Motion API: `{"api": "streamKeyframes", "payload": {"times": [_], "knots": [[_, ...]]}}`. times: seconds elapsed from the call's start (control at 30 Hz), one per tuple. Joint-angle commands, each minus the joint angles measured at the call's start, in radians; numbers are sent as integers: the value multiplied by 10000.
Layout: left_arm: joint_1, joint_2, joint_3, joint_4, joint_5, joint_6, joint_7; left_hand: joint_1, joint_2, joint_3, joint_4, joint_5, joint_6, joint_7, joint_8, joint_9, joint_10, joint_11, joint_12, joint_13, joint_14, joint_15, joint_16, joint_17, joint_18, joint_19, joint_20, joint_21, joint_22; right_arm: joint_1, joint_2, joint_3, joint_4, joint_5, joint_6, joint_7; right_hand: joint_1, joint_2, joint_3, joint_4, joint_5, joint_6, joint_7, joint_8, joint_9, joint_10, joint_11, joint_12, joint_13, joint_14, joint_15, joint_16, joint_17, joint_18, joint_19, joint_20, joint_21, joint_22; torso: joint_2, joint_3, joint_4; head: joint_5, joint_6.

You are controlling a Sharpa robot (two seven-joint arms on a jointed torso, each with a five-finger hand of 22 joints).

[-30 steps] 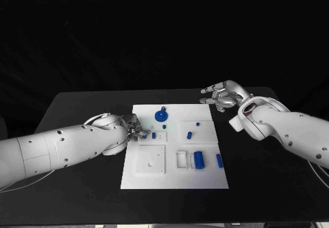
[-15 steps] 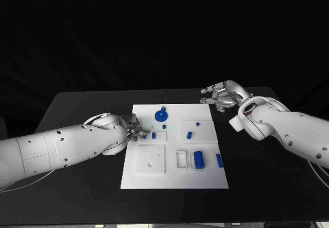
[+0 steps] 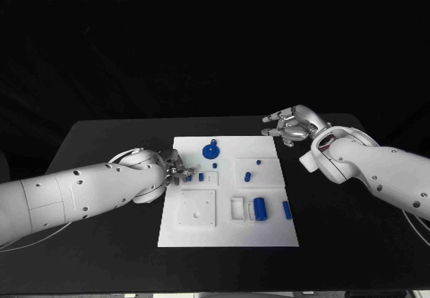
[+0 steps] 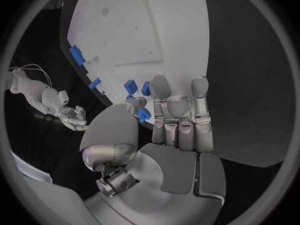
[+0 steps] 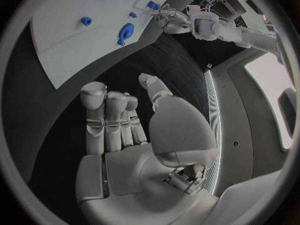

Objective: Assemble the parts on the task board

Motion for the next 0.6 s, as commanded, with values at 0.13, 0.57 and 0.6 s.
{"api": "streamKeyframes", "payload": {"times": [0.13, 0.57, 0.6], "knots": [[-26, 19, -20, 20, 121, 168, 21, -136, -17, 39, -1, 20, -6, 30, -24, -18, 568, 2, 17, 2, 10, -77, 27, -17, -68, 16, -27, 36, 193, -10, 8, 6, 6, -85, 127, 101, -99, 0, 26, -37, 38, 69, -11, -16, 10, 72, -31, 37, 9, 87, -15, -8, 8, 189, 496, -18, 23, 854, 9, 4, -3, 3, 2], [129, -265, 348, 12, 386, -400, 264, -166, -546, -401, 30, -1222, -159, 140, -412, -436, 561, 47, -217, -101, -84, -72, -247, -274, -74, 14, -45, -122, 166, -36, 3, 6, -13, -87, 91, 117, -151, 7, 25, -43, 39, 33, -11, -19, 8, 67, -29, 27, 1, 87, -15, -18, 3, 192, 494, -18, 3, 848, -11, 8, -15, -37, 112], [183, -283, 384, 0, 515, -467, 330, -174, -631, -480, 33, -1739, -269, 189, -516, -517, 548, 64, -315, -138, -132, -53, -313, -305, -74, -9, -38, -154, 156, -38, 3, 6, -15, -87, 89, 118, -151, 7, 25, -43, 39, 33, -11, -19, 8, 67, -29, 27, 1, 87, -15, -18, 3, 192, 494, -18, 3, 848, -11, 8, -15, -37, 112]]}}
